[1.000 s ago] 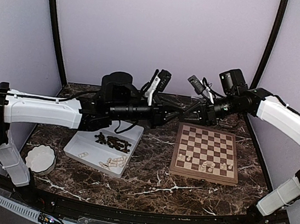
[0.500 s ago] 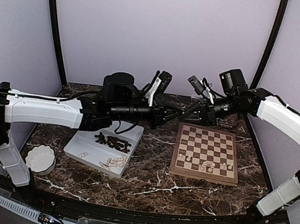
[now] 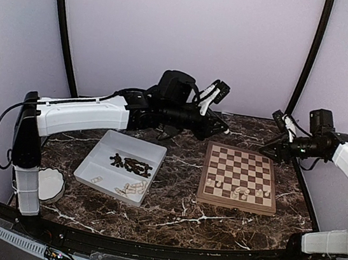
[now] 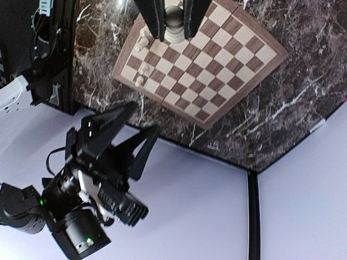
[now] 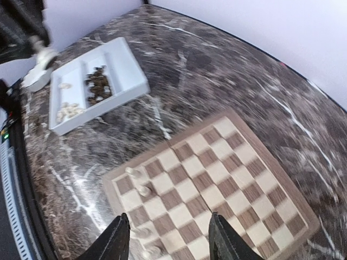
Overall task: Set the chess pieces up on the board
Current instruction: Place the pawn on c2.
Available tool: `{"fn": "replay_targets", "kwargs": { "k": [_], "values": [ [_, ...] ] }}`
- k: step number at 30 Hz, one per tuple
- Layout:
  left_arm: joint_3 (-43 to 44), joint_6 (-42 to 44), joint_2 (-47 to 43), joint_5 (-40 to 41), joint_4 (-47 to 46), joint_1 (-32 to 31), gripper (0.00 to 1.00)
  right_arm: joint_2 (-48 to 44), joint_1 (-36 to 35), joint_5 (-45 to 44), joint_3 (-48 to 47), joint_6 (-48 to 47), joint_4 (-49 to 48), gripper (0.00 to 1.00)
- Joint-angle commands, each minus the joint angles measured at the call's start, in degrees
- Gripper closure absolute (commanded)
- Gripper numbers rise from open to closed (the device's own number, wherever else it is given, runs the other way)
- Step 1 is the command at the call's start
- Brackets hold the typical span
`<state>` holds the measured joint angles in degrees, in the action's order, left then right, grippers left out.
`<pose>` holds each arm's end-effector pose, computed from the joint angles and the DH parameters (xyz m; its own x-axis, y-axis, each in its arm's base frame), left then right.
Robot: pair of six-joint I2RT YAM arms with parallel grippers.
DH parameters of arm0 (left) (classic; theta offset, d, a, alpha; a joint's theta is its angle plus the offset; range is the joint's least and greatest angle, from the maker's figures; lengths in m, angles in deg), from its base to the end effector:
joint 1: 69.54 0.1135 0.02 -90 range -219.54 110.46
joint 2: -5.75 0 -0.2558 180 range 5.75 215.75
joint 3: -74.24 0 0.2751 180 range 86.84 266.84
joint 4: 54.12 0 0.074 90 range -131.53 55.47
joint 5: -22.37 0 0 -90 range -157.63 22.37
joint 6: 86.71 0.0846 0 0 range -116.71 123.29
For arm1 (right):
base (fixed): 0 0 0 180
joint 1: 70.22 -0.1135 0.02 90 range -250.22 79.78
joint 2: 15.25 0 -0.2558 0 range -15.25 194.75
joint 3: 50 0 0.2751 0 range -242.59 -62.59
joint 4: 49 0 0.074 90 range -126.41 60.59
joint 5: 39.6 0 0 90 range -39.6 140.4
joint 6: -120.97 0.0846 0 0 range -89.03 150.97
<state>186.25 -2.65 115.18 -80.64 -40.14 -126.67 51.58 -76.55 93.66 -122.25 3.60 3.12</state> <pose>0.2734 -0.4582 0.3362 -0.2038 0.1296 -0.9704 0.9220 0.3588 -0.1457 0.2781 0.0892 0.2760 -0.3907 -0.3802 -0.8383 -0.8187 0.5599 0.1276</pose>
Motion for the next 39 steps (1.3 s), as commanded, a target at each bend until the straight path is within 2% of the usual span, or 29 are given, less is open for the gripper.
{"fn": "replay_targets", "kwargs": {
  "k": [1,5,13,25,39],
  "values": [
    [7.6,3.6,5.5,-1.4,15.4,0.3,0.95,-3.2,12.3,-3.1,9.1,2.9,-6.4,0.49],
    [14.4,5.1,12.4,-4.2,19.9,0.2,0.95,-5.6,17.0,-6.0,15.6,7.0,-12.5,0.49],
    [25.1,10.7,23.2,-6.0,24.2,-1.2,0.95,-5.0,17.7,-10.2,16.0,7.4,-14.8,0.48],
    [29.5,16.7,30.5,-2.5,25.2,-3.9,0.95,-3.3,17.9,-10.8,16.3,7.0,-15.6,0.48],
    [33.7,17.5,36.1,0.6,25.6,-5.3,0.94,-2.5,17.9,-9.1,16.5,6.4,-15.2,0.48]
  ]
}}
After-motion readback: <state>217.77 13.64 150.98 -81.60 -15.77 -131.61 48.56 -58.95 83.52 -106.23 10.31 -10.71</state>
